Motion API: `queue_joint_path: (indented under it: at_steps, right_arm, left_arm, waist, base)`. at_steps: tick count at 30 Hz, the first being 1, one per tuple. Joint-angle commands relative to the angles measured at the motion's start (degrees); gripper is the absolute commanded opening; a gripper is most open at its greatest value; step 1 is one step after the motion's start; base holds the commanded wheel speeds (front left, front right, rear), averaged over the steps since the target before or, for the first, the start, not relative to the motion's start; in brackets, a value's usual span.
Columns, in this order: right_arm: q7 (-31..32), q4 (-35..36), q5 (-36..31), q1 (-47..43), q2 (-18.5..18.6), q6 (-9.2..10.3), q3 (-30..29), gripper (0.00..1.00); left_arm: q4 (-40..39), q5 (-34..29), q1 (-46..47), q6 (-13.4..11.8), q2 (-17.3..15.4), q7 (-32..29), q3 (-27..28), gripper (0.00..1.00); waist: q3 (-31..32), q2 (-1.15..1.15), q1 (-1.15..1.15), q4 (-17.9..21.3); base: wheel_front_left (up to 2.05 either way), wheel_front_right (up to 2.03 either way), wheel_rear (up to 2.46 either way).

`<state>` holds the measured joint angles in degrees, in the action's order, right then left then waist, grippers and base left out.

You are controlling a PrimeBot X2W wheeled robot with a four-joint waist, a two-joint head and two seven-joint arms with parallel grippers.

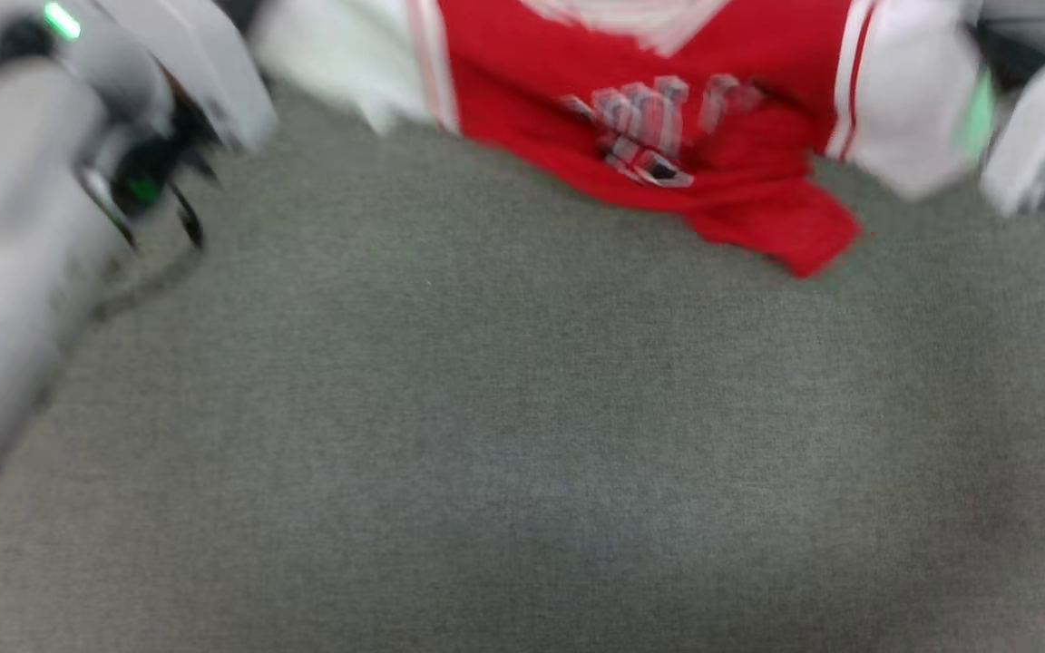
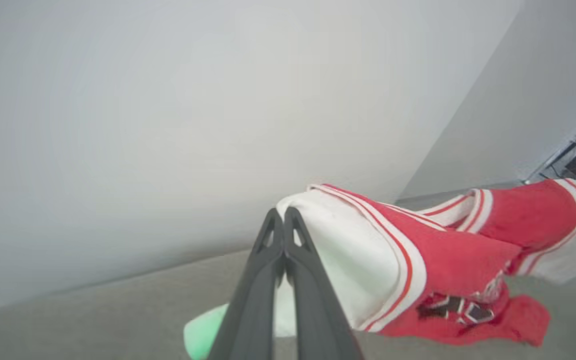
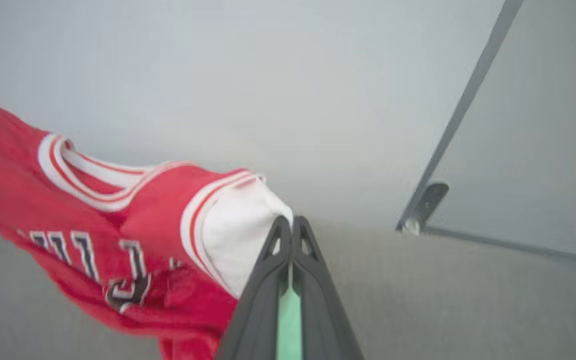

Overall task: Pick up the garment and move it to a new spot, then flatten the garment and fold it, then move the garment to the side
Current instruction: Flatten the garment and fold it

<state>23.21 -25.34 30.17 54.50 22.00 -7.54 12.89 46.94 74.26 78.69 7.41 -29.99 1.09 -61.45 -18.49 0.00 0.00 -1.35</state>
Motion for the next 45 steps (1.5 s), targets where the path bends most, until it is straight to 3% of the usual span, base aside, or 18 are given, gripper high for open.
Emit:
queue_joint_path:
  at_steps: [1, 6, 10, 13, 17, 21, 25, 30, 36, 45]
  right_arm:
    - [-1.25, -0.57, -0.75, 2.08, -0.58, 0.10, -1.38, 0.00]
    - [-9.62, -10.88, -5.57, 16.23, -7.86, 0.10, -10.49, 0.00]
    - [-17.04, -18.13, -10.05, 28.22, -11.18, 0.10, -17.19, 0.00]
    - [-22.35, -21.99, -14.14, 36.75, -12.06, 0.10, -20.97, 0.00]
    - [-28.17, -27.02, -18.07, 44.91, -12.91, 0.12, -25.68, 0.00]
    - [-30.68, -30.34, -20.00, 48.32, -13.39, 0.11, -26.50, 0.00]
    - [-30.67, -33.06, -19.55, 45.35, -13.01, 0.11, -23.15, 0.00]
    - [-29.52, -32.25, -14.64, 38.67, -11.83, 0.10, -15.70, 0.00]
    - [-26.81, -25.17, -4.79, 25.50, -7.63, 0.10, -7.78, 0.00]
    - [-18.58, -4.57, 7.10, 0.05, 1.59, 0.10, -2.55, 0.00]
  left_arm:
    - [0.77, -0.62, 1.34, 0.10, 0.25, 0.85, 0.29, 0.00]
    - [10.24, -3.65, 11.45, -0.09, 3.00, 10.37, 2.62, 0.00]
    - [15.69, -5.57, 20.06, -2.29, 4.47, 13.84, 6.23, 0.00]
    - [14.95, -8.46, 27.33, -4.34, 3.04, 14.15, 12.74, 0.00]
    - [10.40, -14.98, 28.79, -5.67, 1.99, 14.01, 23.31, 0.00]
    - [9.22, -18.66, 23.99, -3.17, 4.22, 14.02, 31.34, 0.00]
    - [11.13, -18.66, 19.14, -0.46, 6.32, 14.07, 34.06, 0.00]
    - [8.06, -13.83, 10.35, 0.11, 8.73, 12.07, 31.67, 0.00]
    - [-4.64, -3.68, -3.13, 0.09, 5.39, 8.83, 28.18, 0.00]
    - [-22.20, 6.92, -24.22, 0.10, -2.27, 8.24, 25.77, 0.00]
  waist:
    - [-1.47, 0.00, 0.00, 0.92]
    - [-4.82, 0.00, 0.00, 1.34]
    - [-7.17, 0.00, 0.00, 1.23]
    - [-8.88, 0.00, 0.00, 1.40]
    - [-10.33, 0.00, 0.00, 1.55]
    - [-10.79, 0.00, 0.00, 0.87]
    - [-10.32, 0.00, 0.00, 0.14]
    - [-8.38, 0.00, 0.00, -0.43]
    - [-5.02, 0.00, 0.00, -0.97]
    - [0.61, 0.00, 0.00, -0.90]
  base:
    - [0.00, 0.00, 0.00]
    - [0.00, 0.00, 0.00]
    - [0.00, 0.00, 0.00]
    - [0.00, 0.00, 0.00]
    - [0.00, 0.00, 0.00]
    - [0.00, 0.00, 0.00]
    - [0.00, 0.00, 0.00]
    - [0.00, 0.00, 0.00]
    - [0.00, 0.00, 0.00]
    - [0.00, 0.00, 0.00]
